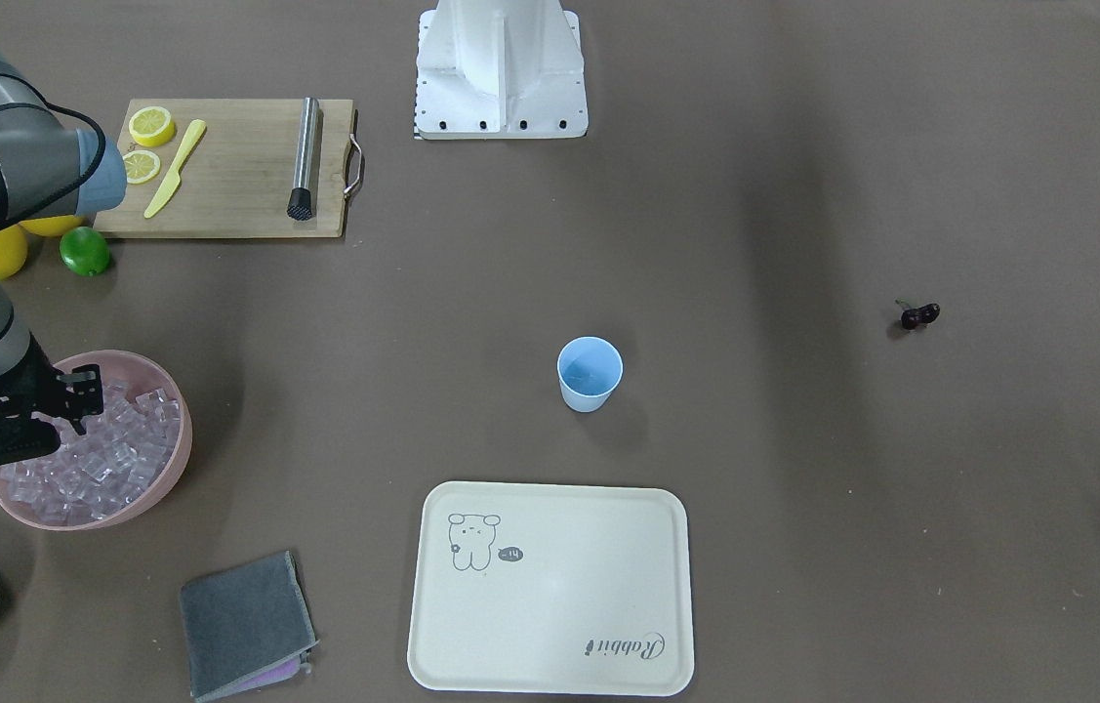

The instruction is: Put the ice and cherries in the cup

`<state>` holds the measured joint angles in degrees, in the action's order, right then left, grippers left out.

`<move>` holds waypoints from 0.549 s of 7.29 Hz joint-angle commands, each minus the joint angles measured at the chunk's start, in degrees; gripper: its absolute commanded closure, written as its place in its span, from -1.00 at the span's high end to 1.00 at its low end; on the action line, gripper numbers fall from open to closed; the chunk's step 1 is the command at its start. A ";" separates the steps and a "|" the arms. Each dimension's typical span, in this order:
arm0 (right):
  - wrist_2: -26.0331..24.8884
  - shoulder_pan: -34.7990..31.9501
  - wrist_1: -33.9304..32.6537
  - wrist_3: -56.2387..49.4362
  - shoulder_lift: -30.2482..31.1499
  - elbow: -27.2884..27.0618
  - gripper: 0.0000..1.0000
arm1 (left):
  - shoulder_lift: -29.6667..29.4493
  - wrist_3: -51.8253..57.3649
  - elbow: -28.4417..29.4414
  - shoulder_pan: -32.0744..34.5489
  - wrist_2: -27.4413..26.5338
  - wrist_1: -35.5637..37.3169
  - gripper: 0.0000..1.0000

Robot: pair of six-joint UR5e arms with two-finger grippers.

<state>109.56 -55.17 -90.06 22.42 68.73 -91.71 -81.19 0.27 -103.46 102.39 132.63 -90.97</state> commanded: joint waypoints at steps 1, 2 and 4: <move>-2.06 1.47 -0.12 0.08 0.43 -0.14 0.33 | -0.37 -0.10 0.10 0.00 0.00 0.00 0.96; -3.02 1.56 -0.12 -0.01 1.31 -0.23 0.32 | -0.37 -0.10 0.10 0.00 0.00 0.00 0.96; -3.56 1.74 -0.12 -0.36 1.93 -0.14 0.10 | -0.28 -0.01 0.01 0.00 0.00 0.00 0.96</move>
<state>106.34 -53.60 -90.17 22.19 70.18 -91.89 -81.53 0.20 -103.38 102.39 132.63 -90.97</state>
